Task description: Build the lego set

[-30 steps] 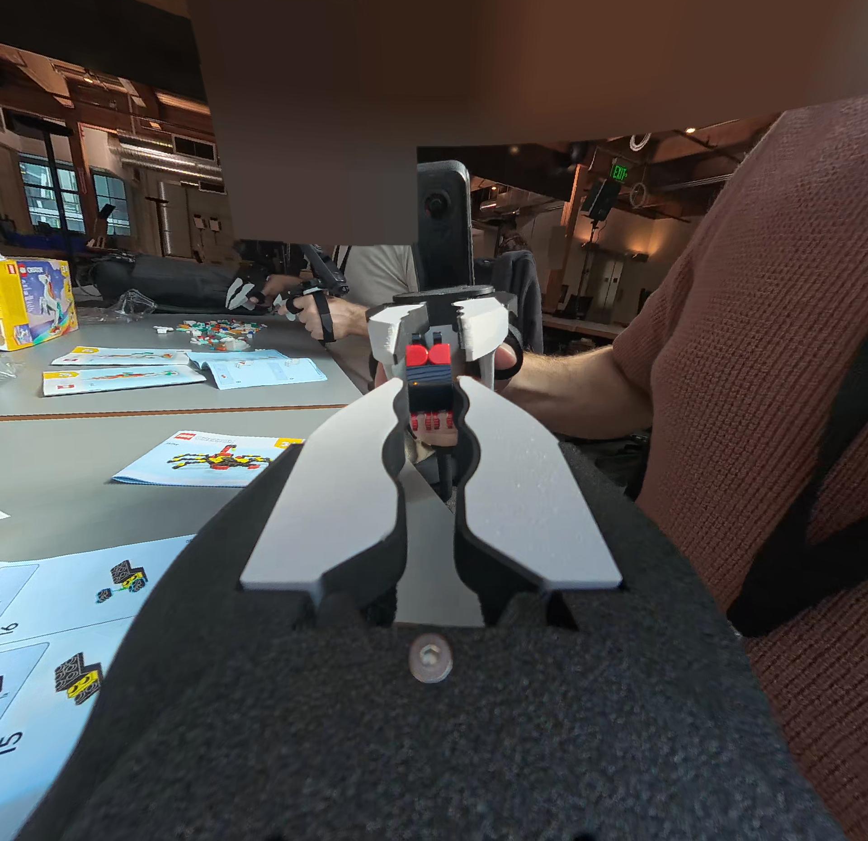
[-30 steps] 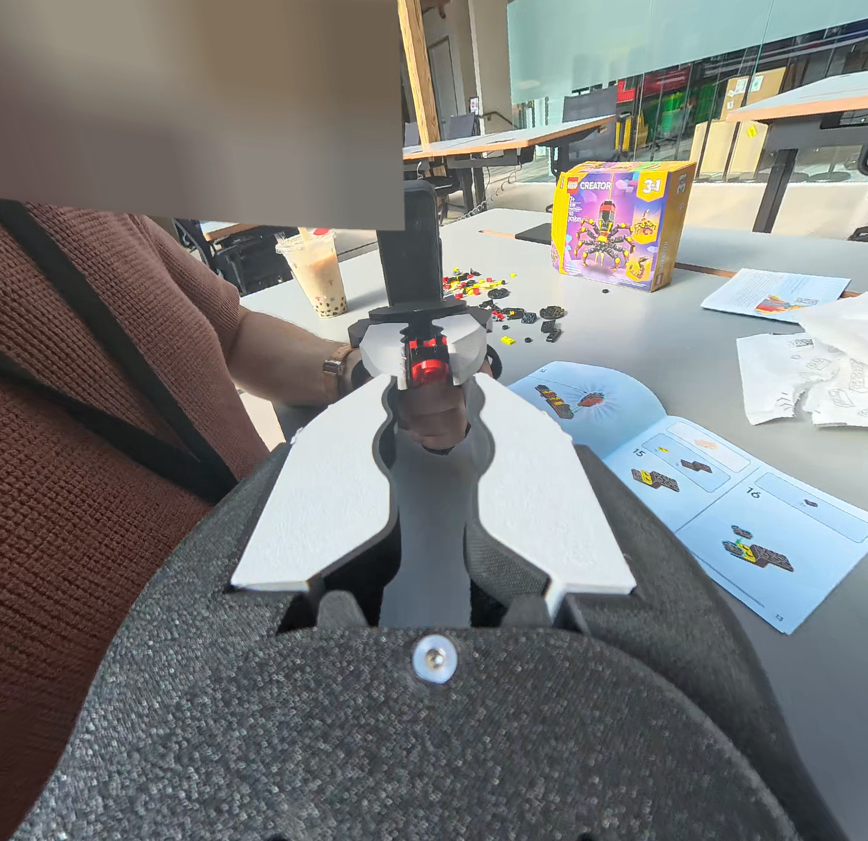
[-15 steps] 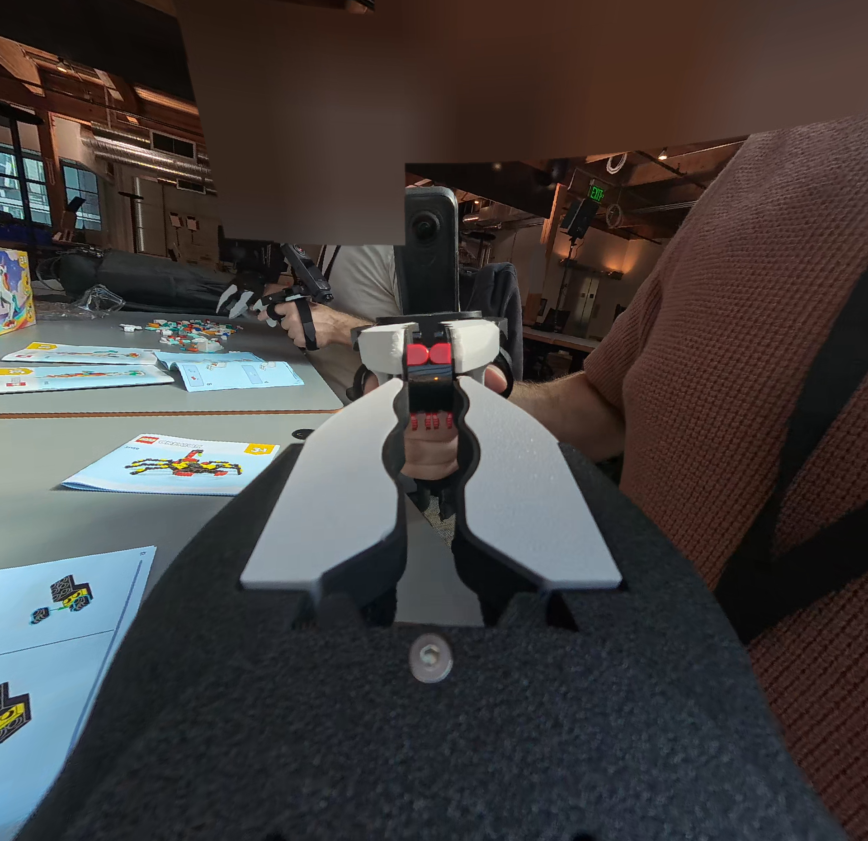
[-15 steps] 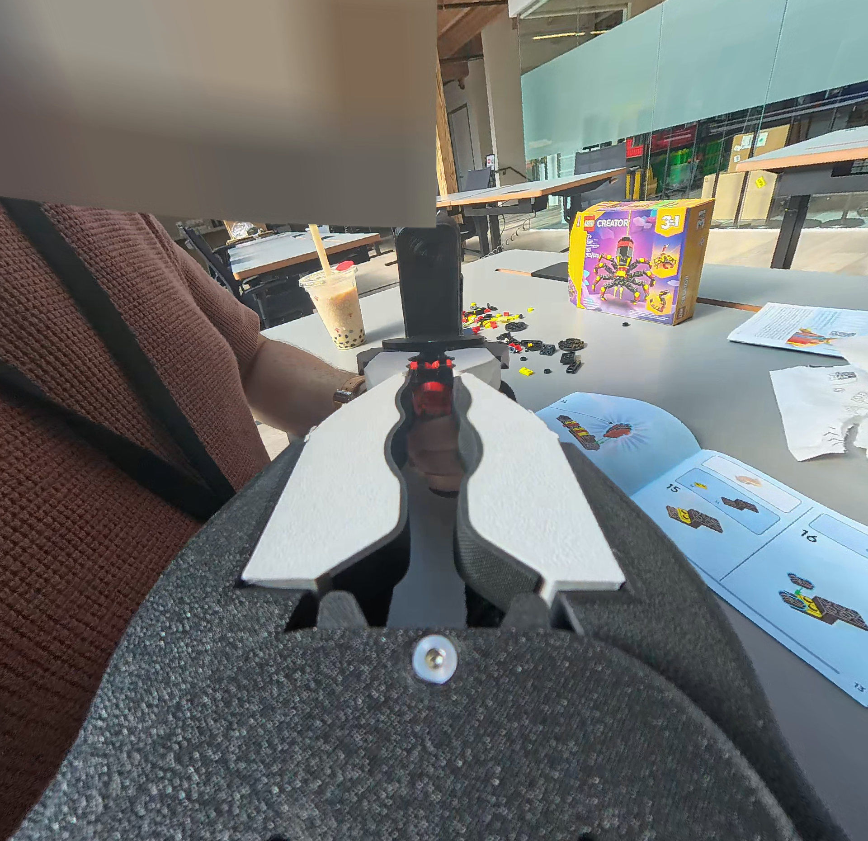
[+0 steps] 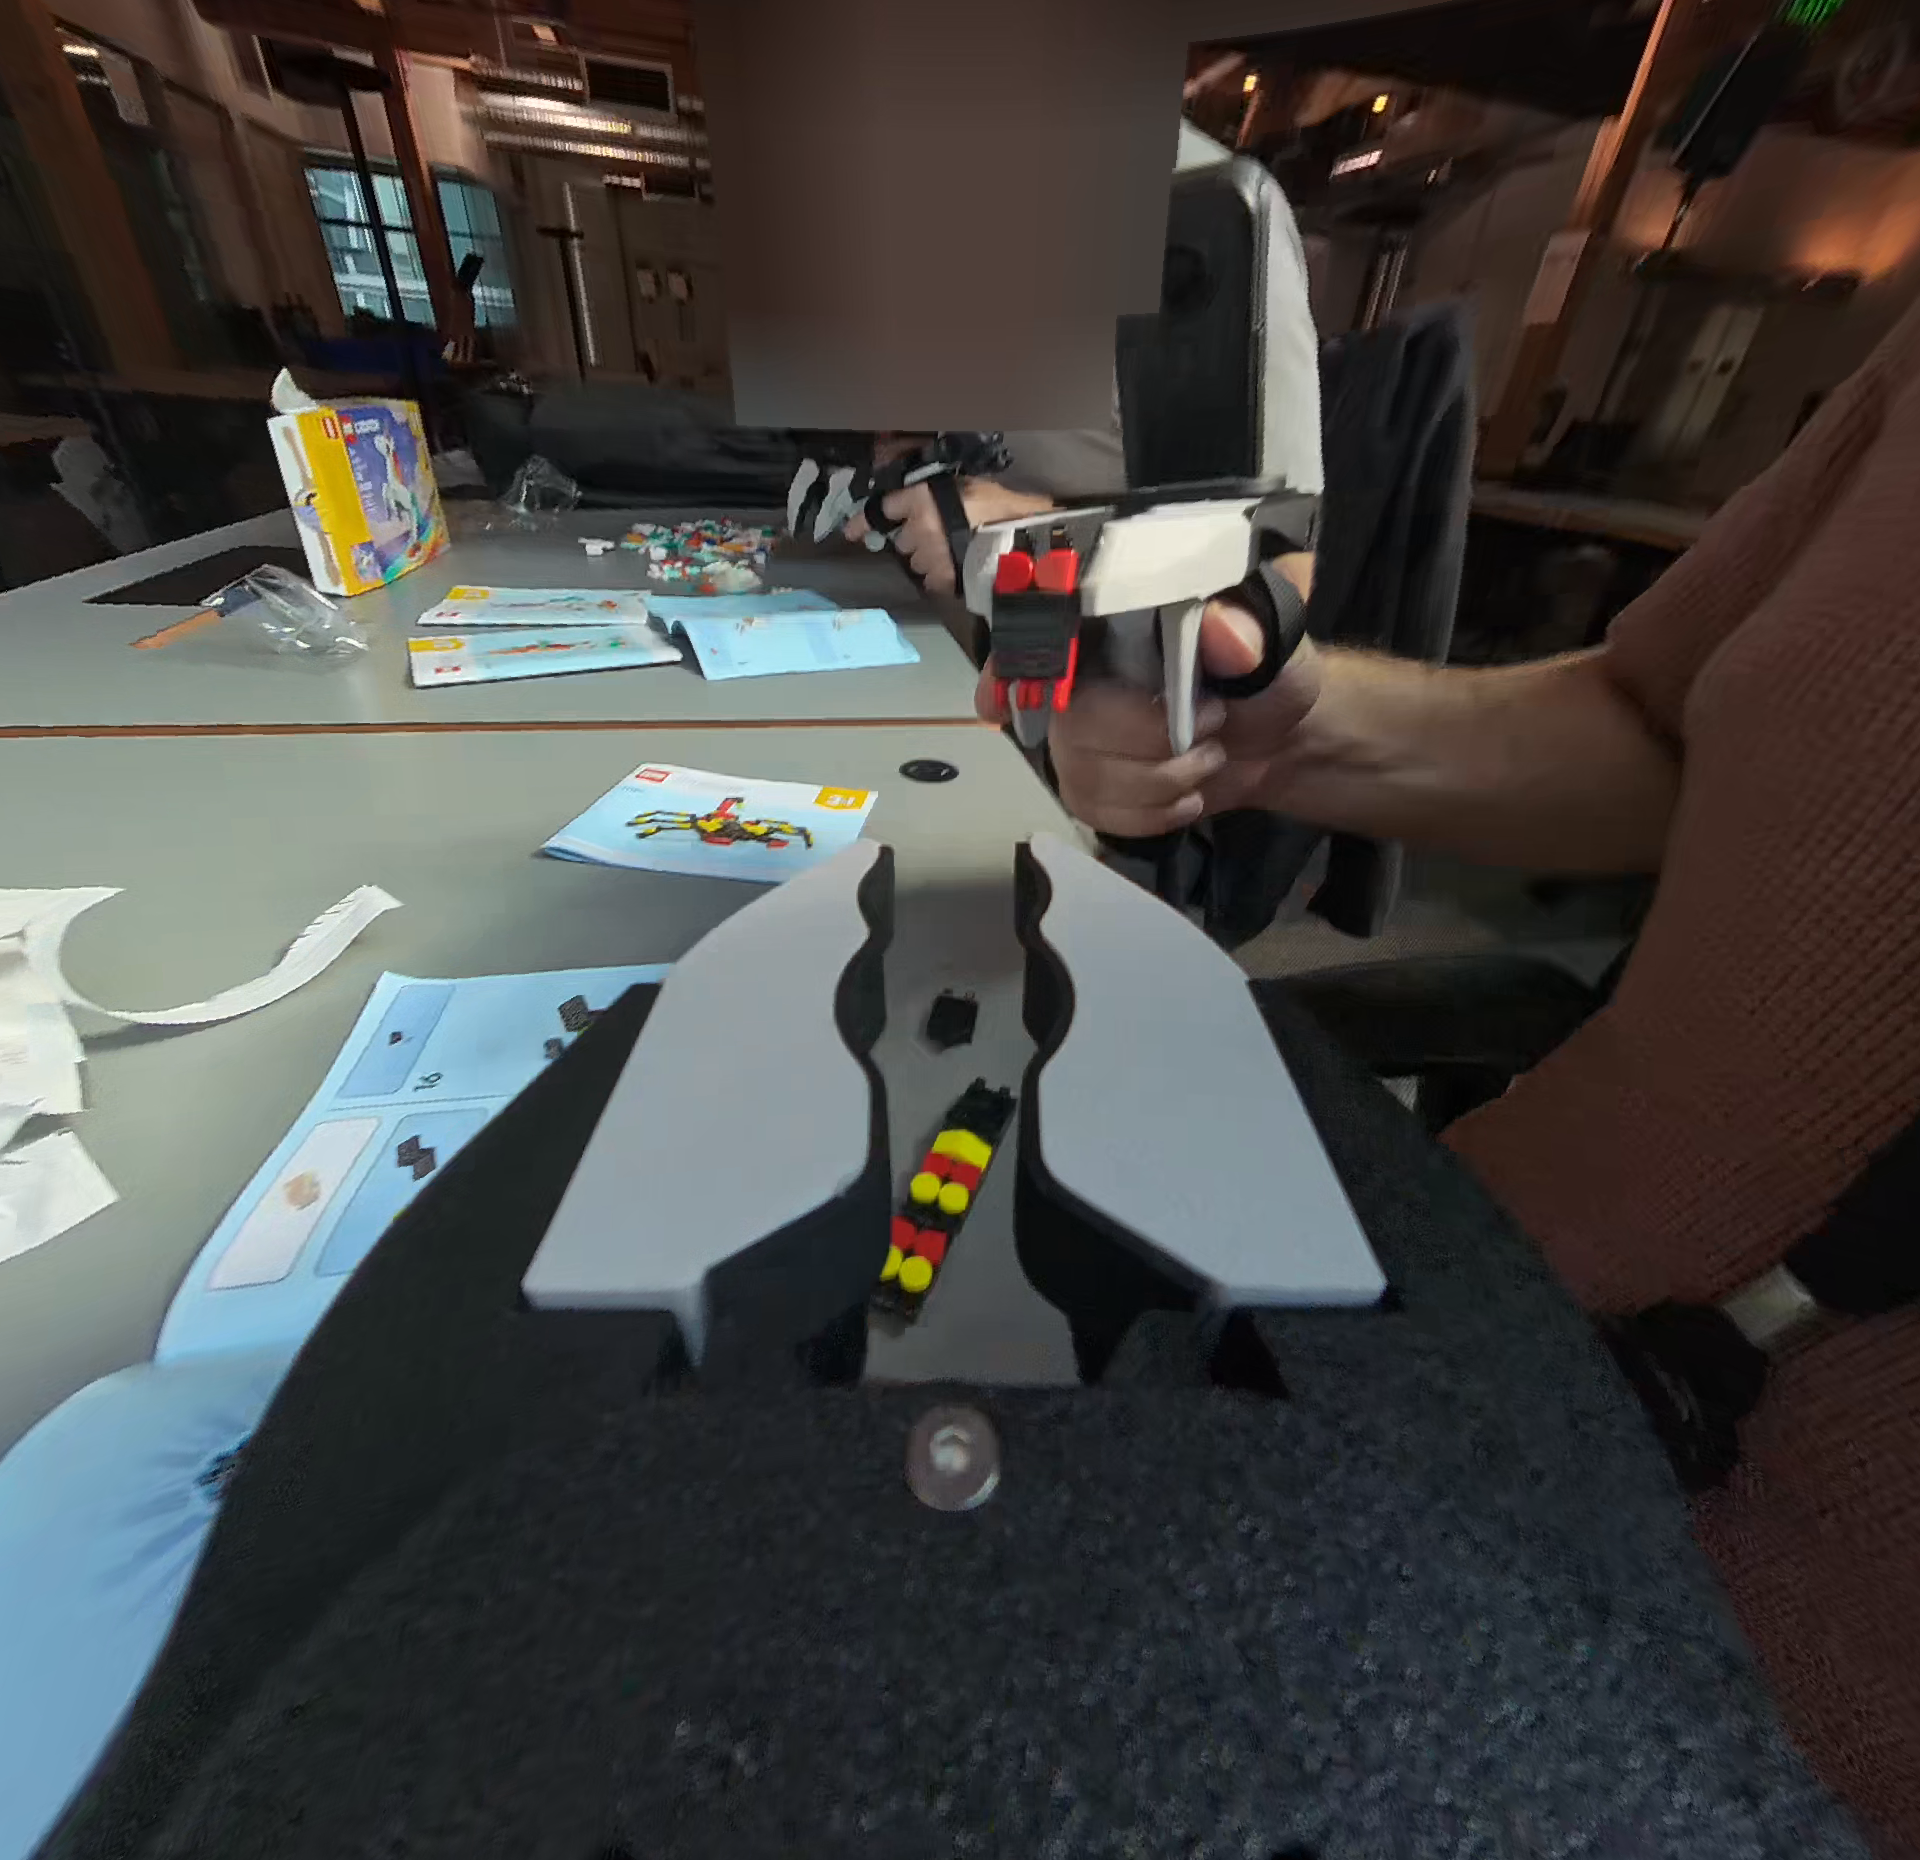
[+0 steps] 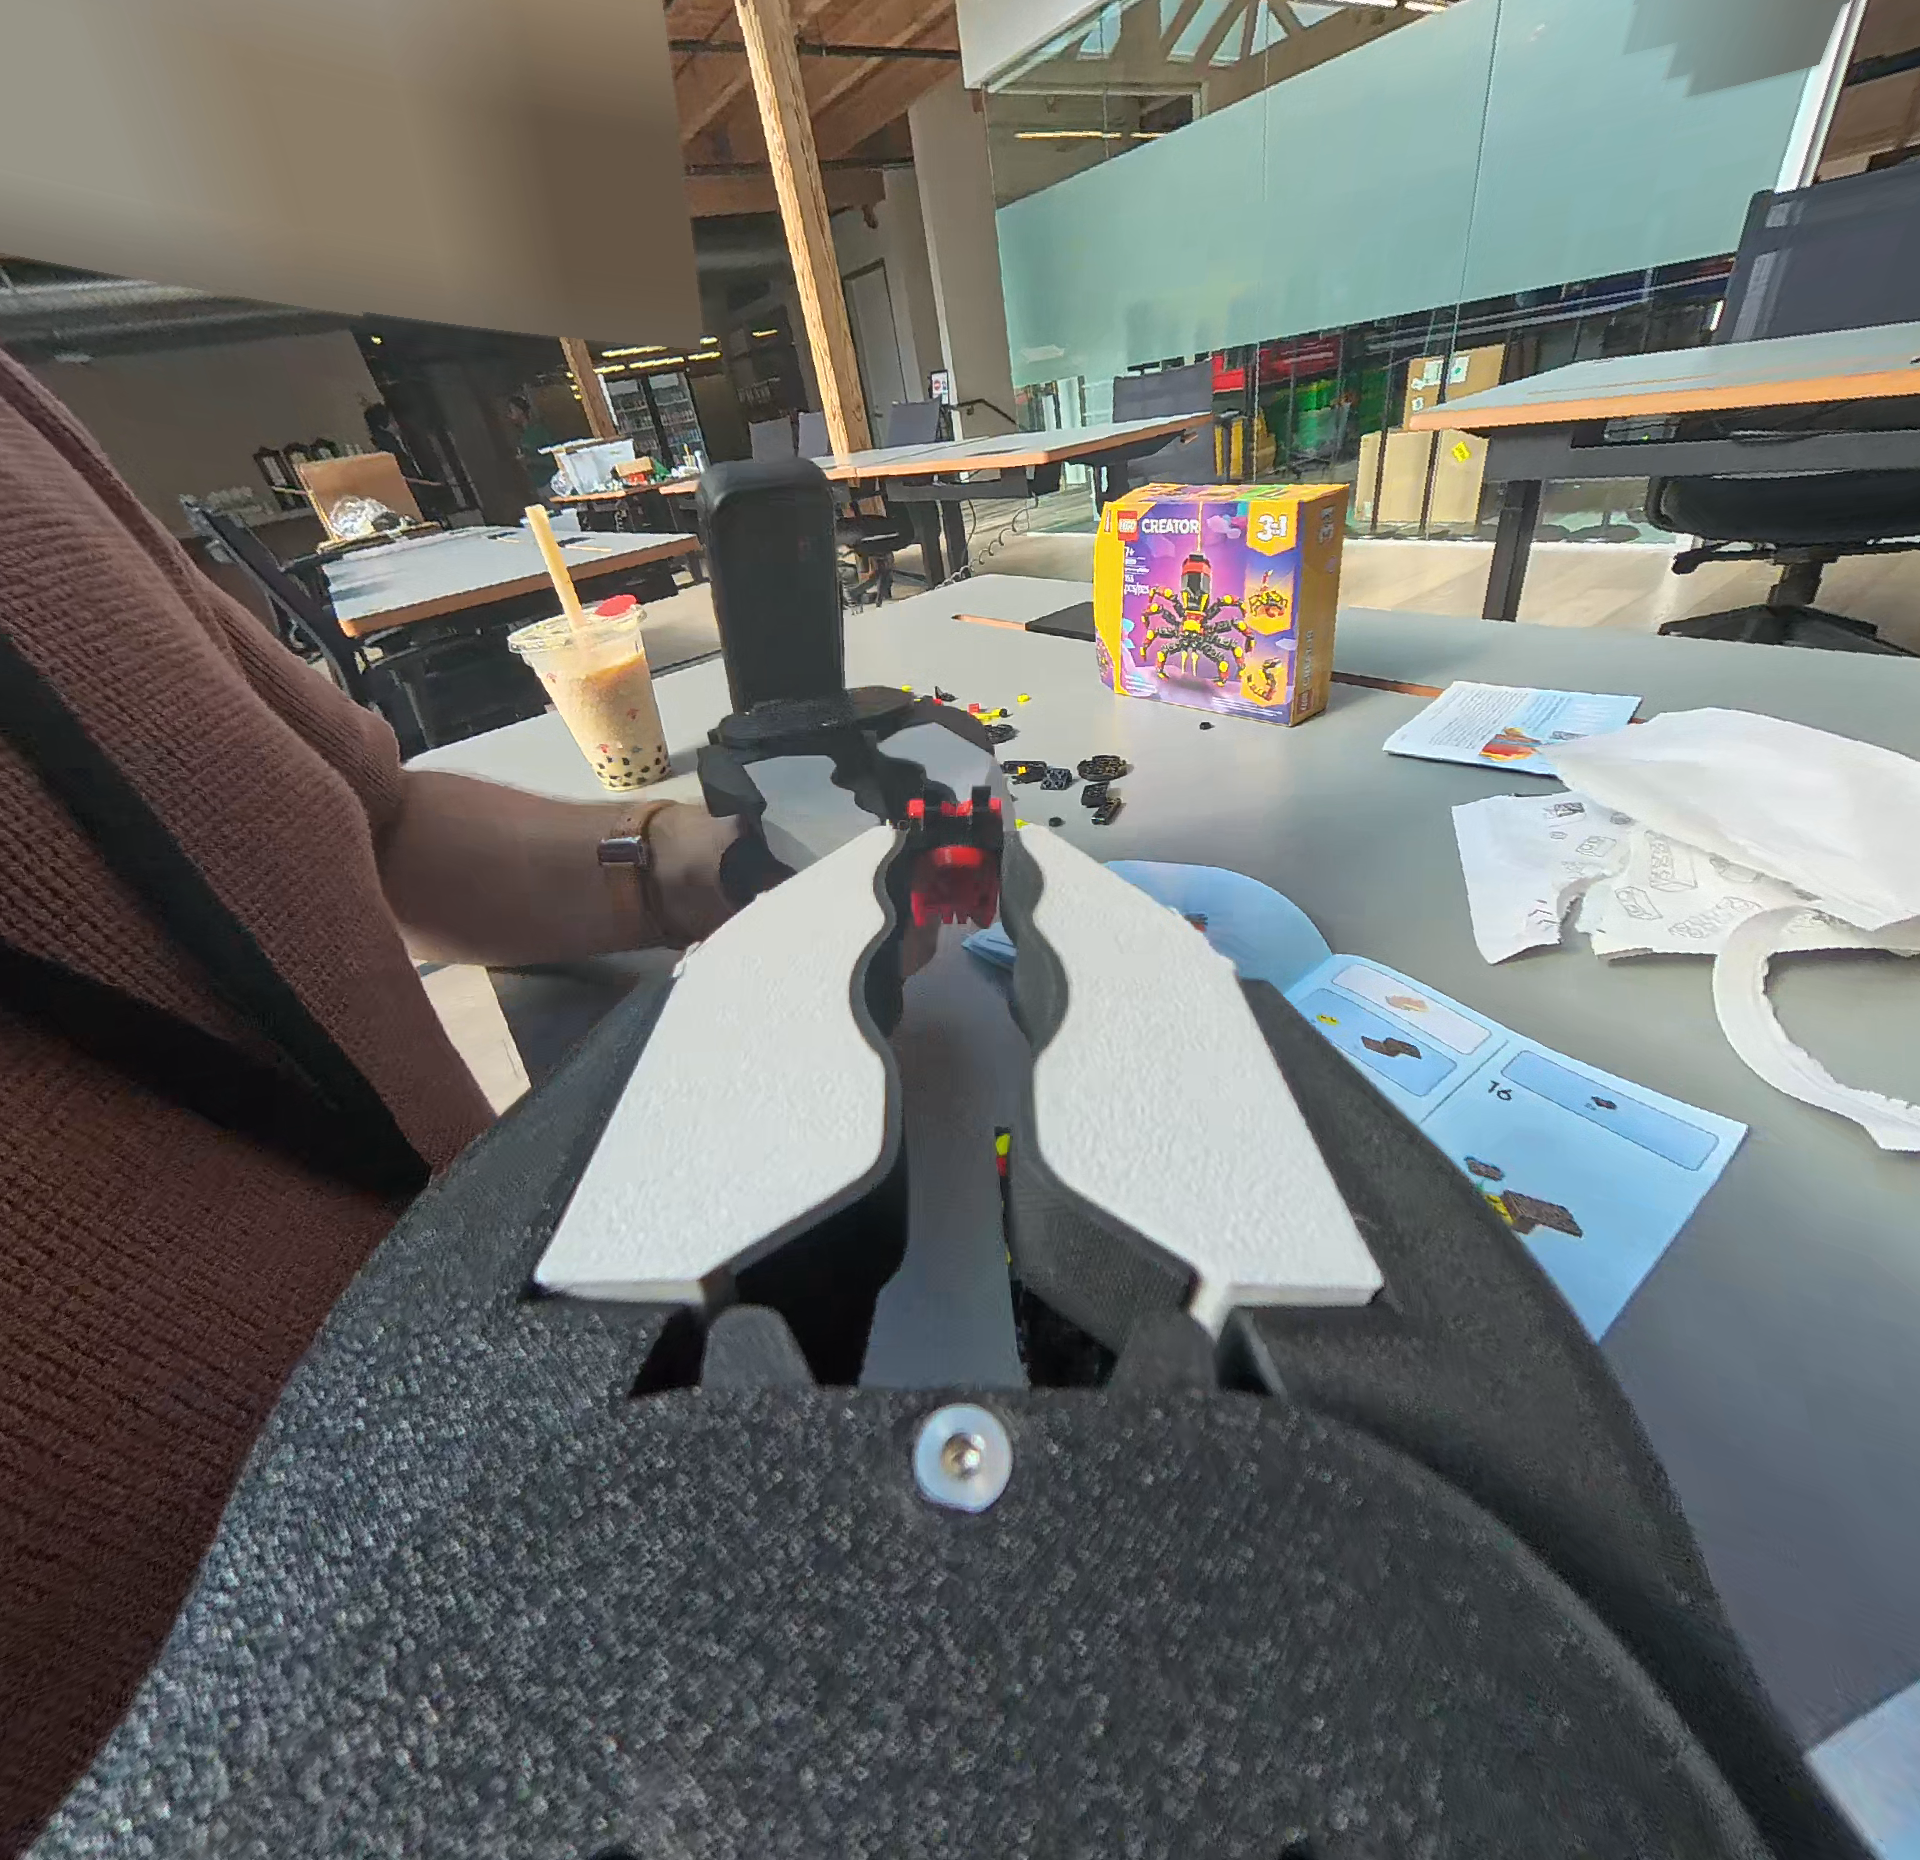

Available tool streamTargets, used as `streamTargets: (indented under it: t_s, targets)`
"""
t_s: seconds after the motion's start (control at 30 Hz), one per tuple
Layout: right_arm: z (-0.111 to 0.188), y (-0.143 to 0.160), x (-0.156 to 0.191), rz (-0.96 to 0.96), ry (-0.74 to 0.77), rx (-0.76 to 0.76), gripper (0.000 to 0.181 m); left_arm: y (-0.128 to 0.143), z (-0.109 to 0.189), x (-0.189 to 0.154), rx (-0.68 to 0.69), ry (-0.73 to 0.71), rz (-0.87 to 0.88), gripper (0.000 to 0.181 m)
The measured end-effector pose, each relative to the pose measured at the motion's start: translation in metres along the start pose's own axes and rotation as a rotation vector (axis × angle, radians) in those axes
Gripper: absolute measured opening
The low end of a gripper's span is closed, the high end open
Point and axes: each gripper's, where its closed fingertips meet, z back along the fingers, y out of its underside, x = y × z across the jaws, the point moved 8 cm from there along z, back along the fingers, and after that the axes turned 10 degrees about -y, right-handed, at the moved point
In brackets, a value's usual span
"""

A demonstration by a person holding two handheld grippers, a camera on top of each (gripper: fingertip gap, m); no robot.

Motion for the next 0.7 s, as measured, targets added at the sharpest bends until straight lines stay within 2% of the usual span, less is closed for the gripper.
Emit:
streamTargets:
  t_s: [0.07, 0.17, 0.27, 0.37, 0.47, 0.7]
  targets:
    - [0.009, 0.008, -0.003, 0.007, 0.055, 0.051, 0.016, 0.003, 0.004, 0.006, 0.214, -0.043, -0.172, 0.023]
    - [0.012, 0.029, -0.004, -0.007, 0.099, 0.159, 0.016, 0.018, 0.002, 0.013, 0.565, -0.005, -0.380, 0.025]
    - [0.005, 0.050, -0.004, -0.034, 0.110, 0.260, 0.015, 0.033, -0.011, 0.009, 0.776, 0.120, -0.508, 0.025]
    - [-0.002, 0.065, -0.007, -0.055, 0.101, 0.361, 0.015, 0.040, -0.029, 0.003, 0.825, 0.216, -0.565, 0.025]
    - [-0.001, 0.070, -0.010, -0.055, 0.100, 0.442, 0.015, 0.042, -0.045, 0.000, 0.814, 0.294, -0.534, 0.025]
    - [-0.005, 0.077, -0.016, -0.147, 0.097, 0.509, 0.016, 0.052, -0.054, 0.007, 0.876, 0.396, -0.467, 0.021]
